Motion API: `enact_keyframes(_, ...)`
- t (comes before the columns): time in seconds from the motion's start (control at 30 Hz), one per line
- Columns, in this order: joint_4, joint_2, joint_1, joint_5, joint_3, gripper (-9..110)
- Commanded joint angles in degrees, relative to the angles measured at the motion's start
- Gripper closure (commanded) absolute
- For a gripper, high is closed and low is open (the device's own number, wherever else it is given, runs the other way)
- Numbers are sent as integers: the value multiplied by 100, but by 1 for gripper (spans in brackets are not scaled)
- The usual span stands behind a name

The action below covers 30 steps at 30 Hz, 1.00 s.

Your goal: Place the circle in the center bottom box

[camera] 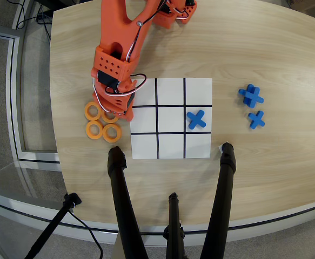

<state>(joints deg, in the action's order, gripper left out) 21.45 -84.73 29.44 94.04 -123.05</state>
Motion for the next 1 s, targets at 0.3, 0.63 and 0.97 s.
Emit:
enact_keyframes(0.3, 62, -281, 237, 387, -475, 78)
enact_keyframes(0.63, 466, -545, 316, 527, -650, 78)
enact_keyframes(0.97, 2048, -773, 571, 896, -229, 78)
